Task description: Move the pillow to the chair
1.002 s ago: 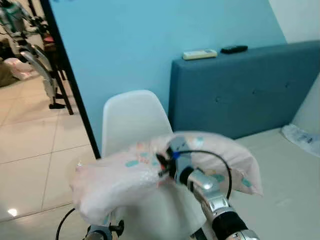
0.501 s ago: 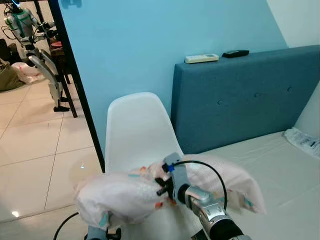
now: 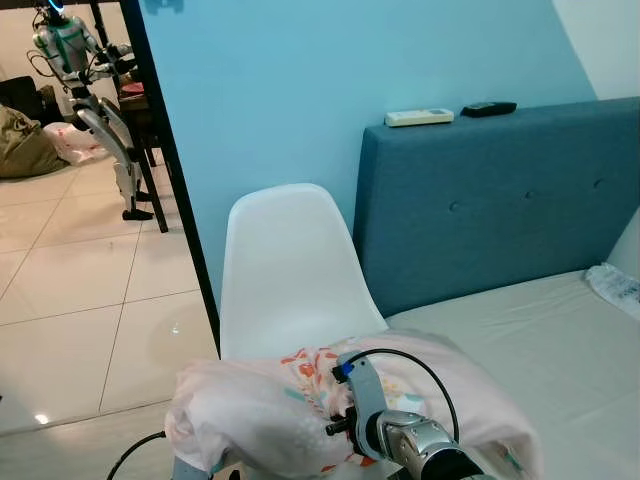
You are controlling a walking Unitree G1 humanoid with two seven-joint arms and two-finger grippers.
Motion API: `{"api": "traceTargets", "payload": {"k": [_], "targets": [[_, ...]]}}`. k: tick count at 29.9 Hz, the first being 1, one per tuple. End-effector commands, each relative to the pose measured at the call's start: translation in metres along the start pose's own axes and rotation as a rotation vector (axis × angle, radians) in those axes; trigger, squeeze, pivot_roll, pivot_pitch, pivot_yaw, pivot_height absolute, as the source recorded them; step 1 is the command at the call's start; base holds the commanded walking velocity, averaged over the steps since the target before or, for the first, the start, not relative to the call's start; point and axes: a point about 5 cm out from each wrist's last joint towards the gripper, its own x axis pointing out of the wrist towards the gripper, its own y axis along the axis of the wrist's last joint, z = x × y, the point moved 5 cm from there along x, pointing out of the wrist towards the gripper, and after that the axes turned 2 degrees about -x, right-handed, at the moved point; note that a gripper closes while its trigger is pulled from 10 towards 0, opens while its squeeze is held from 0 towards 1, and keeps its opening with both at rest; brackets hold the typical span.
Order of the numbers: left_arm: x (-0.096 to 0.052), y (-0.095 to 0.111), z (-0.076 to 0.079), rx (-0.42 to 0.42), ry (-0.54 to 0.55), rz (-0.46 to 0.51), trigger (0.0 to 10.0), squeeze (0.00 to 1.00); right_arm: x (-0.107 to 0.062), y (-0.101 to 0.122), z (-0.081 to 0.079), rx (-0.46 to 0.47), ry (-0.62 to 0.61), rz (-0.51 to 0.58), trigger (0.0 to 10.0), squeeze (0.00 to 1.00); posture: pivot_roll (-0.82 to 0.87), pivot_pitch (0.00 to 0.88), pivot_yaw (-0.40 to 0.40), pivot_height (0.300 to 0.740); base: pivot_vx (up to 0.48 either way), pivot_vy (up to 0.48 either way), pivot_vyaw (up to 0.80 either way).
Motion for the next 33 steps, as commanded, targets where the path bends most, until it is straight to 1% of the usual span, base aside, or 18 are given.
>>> {"api": "traceTargets", "payload": {"k": [1, 3, 4, 9, 12, 14, 15, 16, 18, 21, 23, 25, 26, 27, 29, 31, 32, 33], "targets": [[0.000, 0.004, -0.004, 0.022, 0.000, 0.017, 10.0, 0.00, -0.001, 0.019, 0.000, 0.045, 0.005, 0.097, 10.0, 0.00, 0.03, 0.000, 0.015, 0.625, 0.000, 0.000, 0.00], [-0.001, 0.003, -0.005, 0.023, 0.000, 0.015, 10.0, 0.00, -0.003, 0.036, 0.000, 0.090, 0.014, 0.183, 10.0, 0.00, 0.03, 0.000, 0.018, 0.615, 0.000, 0.000, 0.00], [-0.001, 0.001, -0.005, 0.024, -0.001, 0.011, 10.0, 0.00, -0.007, 0.056, 0.000, 0.142, 0.032, 0.286, 10.0, 0.00, 0.04, 0.000, 0.019, 0.605, 0.000, 0.000, 0.00], [-0.002, -0.001, -0.006, 0.025, -0.001, 0.009, 10.0, 0.00, -0.010, 0.072, -0.002, 0.183, 0.061, 0.350, 10.0, 0.00, 0.04, 0.000, 0.021, 0.585, 0.000, 0.000, 0.00], [-0.003, -0.003, -0.008, 0.026, 0.002, 0.008, 10.0, 0.00, -0.003, 0.055, -0.006, 0.081, 0.038, 0.224, 10.0, 0.00, 0.05, 0.000, 0.021, 0.570, 0.000, 0.000, 0.00], [-0.004, -0.004, -0.009, 0.027, 0.002, 0.008, 10.0, 0.00, 0.003, 0.022, -0.006, -0.008, 0.002, 0.038, 10.0, 0.00, 0.05, 0.000, 0.021, 0.560, 0.000, 0.000, 0.00], [-0.004, -0.005, -0.009, 0.028, 0.002, 0.008, 10.0, 0.00, 0.004, 0.008, -0.003, 0.002, -0.023, -0.026, 10.0, 0.00, 0.06, 0.000, 0.019, 0.555, 0.000, 0.000, 0.00], [-0.004, -0.005, -0.009, 0.028, 0.002, 0.008, 10.0, 0.00, 0.004, 0.008, -0.003, 0.002, -0.023, -0.026, 10.0, 0.00, 0.06, 0.000, 0.019, 0.555, 0.000, 0.000, 0.00], [-0.005, -0.006, -0.010, 0.028, 0.002, 0.008, 10.0, 0.00, 0.005, -0.005, -0.003, 0.035, -0.035, -0.078, 10.0, 0.00, 0.07, 0.000, 0.017, 0.545, 0.000, 0.000, 0.00], [-0.007, -0.010, -0.013, 0.027, 0.006, 0.008, 10.0, 0.00, 0.008, -0.017, -0.018, 0.049, 0.028, -0.131, 10.0, 0.00, 0.08, 0.010, 0.017, 0.545, 0.000, 0.000, 0.00], [-0.009, -0.014, -0.014, 0.029, 0.008, 0.003, 10.0, 0.00, 0.009, -0.015, -0.019, 0.043, 0.013, -0.126, 10.0, 0.00, 0.09, 0.020, 0.018, 0.545, 0.000, 0.000, 0.00], [-0.011, -0.018, -0.015, 0.030, 0.009, 0.000, 10.0, 0.00, 0.012, -0.002, -0.024, 0.038, 0.024, -0.057, 10.0, 0.00, 0.10, 0.033, 0.019, 0.545, 0.000, 0.000, 0.00], [-0.011, -0.018, -0.015, 0.030, 0.009, 0.000, 10.0, 0.00, 0.012, -0.002, -0.024, 0.038, 0.024, -0.057, 10.0, 0.00, 0.10, 0.033, 0.019, 0.545, 0.000, 0.000, 0.00], [-0.013, -0.021, -0.017, 0.031, 0.010, -0.001, 10.0, 0.00, 0.013, 0.017, -0.031, 0.045, 0.055, 0.029, 10.0, 0.00, 0.11, 0.044, 0.020, 0.545, 0.000, 0.000, 0.00], [-0.013, -0.021, -0.017, 0.031, 0.011, -0.001, 10.0, 0.00, 0.013, 0.025, -0.033, 0.041, 0.069, 0.062, 10.0, 0.00, 0.11, 0.044, 0.020, 0.545, 0.000, 0.000, 0.00], [-0.014, -0.023, -0.018, 0.033, 0.011, -0.001, 10.0, 0.00, 0.013, 0.040, -0.034, 0.001, 0.054, 0.103, 10.0, 0.00, 0.12, 0.060, 0.020, 0.545, 0.000, 0.000, 0.00], [-0.014, -0.023, -0.018, 0.033, 0.011, -0.001, 10.0, 0.00, 0.013, 0.040, -0.034, 0.001, 0.054, 0.103, 10.0, 0.00, 0.12, 0.060, 0.020, 0.545, 0.000, 0.000, 0.00], [-0.015, -0.024, -0.019, 0.037, 0.010, 0.002, 10.0, 0.00, 0.013, 0.054, -0.036, -0.042, 0.044, 0.139, 10.0, 0.00, 0.13, 0.067, 0.021, 0.545, 0.000, 0.000, 0.00]]}}
